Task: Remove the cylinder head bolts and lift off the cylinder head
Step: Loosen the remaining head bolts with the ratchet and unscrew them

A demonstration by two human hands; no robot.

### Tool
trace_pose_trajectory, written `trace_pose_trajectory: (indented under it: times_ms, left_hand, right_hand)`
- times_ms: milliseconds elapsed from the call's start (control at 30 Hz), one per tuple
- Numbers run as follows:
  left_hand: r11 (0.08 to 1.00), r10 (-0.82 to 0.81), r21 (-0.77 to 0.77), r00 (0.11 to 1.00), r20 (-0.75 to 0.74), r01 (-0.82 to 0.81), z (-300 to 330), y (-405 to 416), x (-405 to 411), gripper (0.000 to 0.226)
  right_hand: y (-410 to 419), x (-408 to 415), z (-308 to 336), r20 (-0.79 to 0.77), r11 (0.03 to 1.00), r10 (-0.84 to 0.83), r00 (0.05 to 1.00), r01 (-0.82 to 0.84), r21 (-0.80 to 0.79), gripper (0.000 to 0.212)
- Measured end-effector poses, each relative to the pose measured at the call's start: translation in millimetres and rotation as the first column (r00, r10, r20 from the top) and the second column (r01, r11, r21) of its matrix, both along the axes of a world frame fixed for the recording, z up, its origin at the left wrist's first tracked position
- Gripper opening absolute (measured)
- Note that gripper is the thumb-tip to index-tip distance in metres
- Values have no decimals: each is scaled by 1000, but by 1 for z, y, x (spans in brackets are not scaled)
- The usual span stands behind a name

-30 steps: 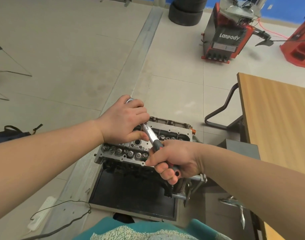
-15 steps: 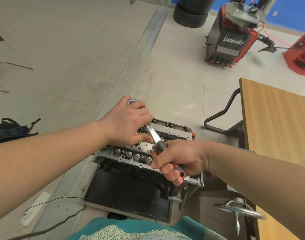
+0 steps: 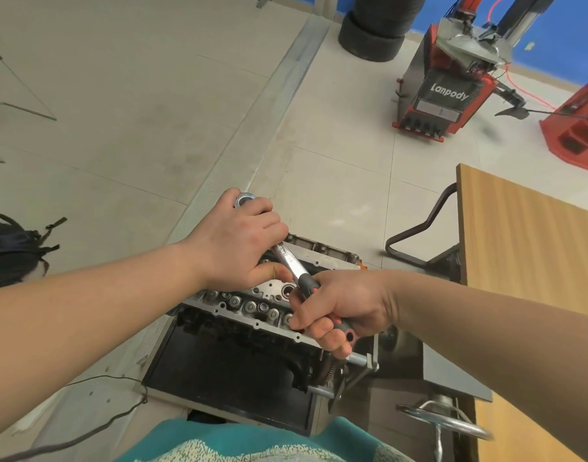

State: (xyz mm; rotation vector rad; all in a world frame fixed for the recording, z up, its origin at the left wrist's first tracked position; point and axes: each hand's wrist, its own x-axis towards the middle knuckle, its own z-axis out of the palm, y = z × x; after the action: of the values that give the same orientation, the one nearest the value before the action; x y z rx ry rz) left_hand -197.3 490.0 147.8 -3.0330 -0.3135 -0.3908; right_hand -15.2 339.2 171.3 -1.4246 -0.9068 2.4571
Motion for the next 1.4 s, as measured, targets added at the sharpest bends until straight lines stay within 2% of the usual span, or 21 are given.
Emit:
trace_pose_trajectory:
  times_ms: [233,500,600,800,1067,1200,1400]
  left_hand:
    - [997,71,4,997,19,-71,-3,-6,6,65]
    - [983,183,-7,981,-63,-184,-1,-14,12,61]
    - [974,225,-19,971,-82,-227,0,-17,15,69]
    - [953,293,-51,953,-81,-298,-1,-22,22,75]
    - [931,351,-100,936,-12,-351,-8,-25,29,67]
    - [898,422,-132,907,-8,-419,-6,-30,35,71]
    - [788,585,-169,806,-93,-592,0,-41,51,75]
  right_hand:
    - [9,17,0,-24,997,73,997,-73,16,41]
    - [18,34,-2,-3,990,141,990,-141,16,37]
    - [22,40,-1,22,982,186,982,-187,36,37]
    - [33,55,-5,20,975,222,975,-222,9,36]
    - [48,74,-11,-35,956,293,955,-293,-2,35]
    - [60,84,-8,-25,935,355,935,-355,-14,33]
    - [91,106,6,100,867,498,861,-497,-37,28]
